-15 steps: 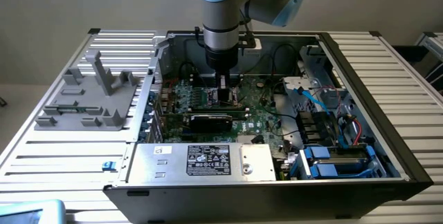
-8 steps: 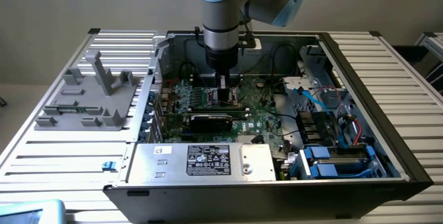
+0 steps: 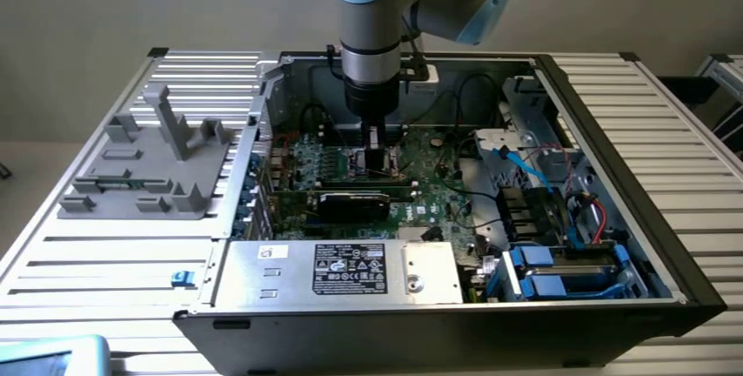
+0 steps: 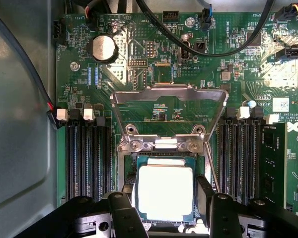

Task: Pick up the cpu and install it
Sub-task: 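Place the cpu into insertion slot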

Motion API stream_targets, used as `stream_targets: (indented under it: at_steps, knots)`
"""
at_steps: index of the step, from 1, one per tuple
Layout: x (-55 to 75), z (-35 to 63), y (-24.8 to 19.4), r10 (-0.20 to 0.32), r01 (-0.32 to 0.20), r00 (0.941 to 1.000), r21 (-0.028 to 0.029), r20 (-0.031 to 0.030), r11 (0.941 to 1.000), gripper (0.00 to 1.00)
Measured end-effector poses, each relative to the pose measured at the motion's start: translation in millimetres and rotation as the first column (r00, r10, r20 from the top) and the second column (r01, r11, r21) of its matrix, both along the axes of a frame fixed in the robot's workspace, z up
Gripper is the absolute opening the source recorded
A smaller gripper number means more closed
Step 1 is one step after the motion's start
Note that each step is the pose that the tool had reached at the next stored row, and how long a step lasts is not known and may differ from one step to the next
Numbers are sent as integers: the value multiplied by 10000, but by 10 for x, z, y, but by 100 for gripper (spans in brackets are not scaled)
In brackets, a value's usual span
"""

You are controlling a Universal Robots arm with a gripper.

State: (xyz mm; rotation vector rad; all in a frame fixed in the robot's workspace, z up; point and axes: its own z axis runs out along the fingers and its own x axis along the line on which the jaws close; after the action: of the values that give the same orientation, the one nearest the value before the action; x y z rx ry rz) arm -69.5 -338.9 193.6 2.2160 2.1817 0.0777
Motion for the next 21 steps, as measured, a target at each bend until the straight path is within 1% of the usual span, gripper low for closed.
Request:
stream_targets:
  at_steps: [7, 8, 11, 18, 19, 21]
  knots:
    - [0, -3, 1, -1, 1, 10000, 6, 4, 10000, 57]
    - [0, -1, 1, 0, 0, 10000, 3, 2, 10000, 64]
    - [0, 5, 0, -1, 1, 10000, -3, -2, 10000, 64]
    - [0, 67, 0, 5, -5, 10000, 0, 1, 10000, 64]
    - [0, 84, 0, 6, -6, 10000, -1, 0, 10000, 64]
    - [0, 146, 0, 11, -11, 10000, 2, 2, 10000, 64]
